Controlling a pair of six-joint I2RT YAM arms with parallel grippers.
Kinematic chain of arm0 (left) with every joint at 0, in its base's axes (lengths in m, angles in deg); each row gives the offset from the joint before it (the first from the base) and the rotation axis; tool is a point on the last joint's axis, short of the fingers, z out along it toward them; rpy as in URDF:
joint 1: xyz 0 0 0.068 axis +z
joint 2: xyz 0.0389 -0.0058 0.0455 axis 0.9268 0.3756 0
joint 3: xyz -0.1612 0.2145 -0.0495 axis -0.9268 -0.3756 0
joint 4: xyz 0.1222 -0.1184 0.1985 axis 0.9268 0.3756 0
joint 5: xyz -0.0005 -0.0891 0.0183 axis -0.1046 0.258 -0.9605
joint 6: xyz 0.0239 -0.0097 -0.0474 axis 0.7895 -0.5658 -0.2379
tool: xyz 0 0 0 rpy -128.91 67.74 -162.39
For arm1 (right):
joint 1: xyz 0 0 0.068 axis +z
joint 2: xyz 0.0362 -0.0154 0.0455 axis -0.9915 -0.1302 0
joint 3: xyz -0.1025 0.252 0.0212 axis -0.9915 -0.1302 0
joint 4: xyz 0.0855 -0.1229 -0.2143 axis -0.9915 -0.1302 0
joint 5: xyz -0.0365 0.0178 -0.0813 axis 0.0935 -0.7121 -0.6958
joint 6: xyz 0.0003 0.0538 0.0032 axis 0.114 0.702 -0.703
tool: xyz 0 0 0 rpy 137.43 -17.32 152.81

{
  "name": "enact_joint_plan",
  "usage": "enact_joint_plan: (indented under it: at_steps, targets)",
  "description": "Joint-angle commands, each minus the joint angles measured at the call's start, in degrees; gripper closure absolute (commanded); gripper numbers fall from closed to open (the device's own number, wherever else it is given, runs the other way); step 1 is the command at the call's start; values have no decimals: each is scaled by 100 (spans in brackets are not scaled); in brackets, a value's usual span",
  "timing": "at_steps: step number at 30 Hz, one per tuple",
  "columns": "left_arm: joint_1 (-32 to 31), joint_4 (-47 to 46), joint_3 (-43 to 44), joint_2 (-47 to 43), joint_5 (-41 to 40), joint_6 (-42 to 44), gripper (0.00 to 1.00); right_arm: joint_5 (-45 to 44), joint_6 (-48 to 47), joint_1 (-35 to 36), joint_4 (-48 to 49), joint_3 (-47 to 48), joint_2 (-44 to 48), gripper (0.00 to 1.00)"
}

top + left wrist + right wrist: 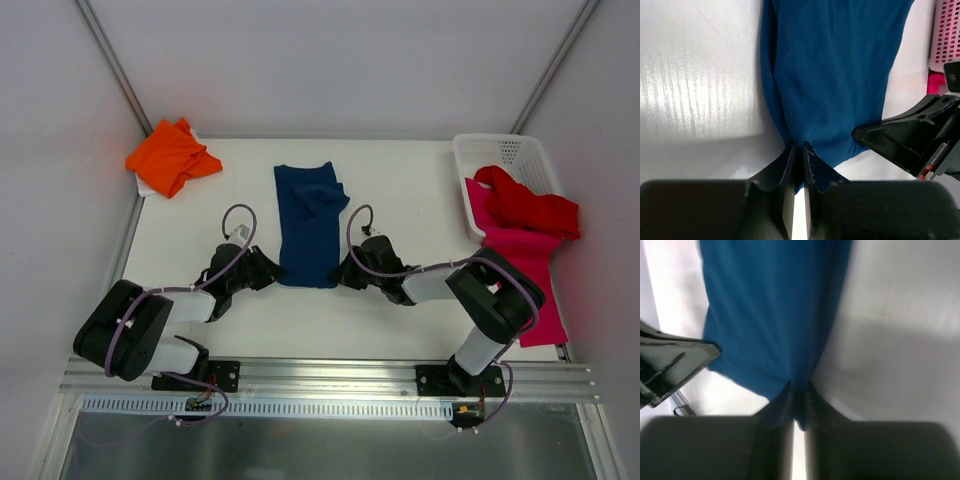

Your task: Fold and stack the t-shirts

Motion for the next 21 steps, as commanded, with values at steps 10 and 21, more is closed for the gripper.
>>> enact_joint_plan:
  at_steps: [10, 21]
  targets:
    - [55, 8, -362, -550, 306, -242, 100, -363, 287, 431, -877, -670, 770, 100]
    - [-217, 1967, -557, -3379, 360, -787, 100, -1805, 524, 1425, -3891, -47, 2731, 99]
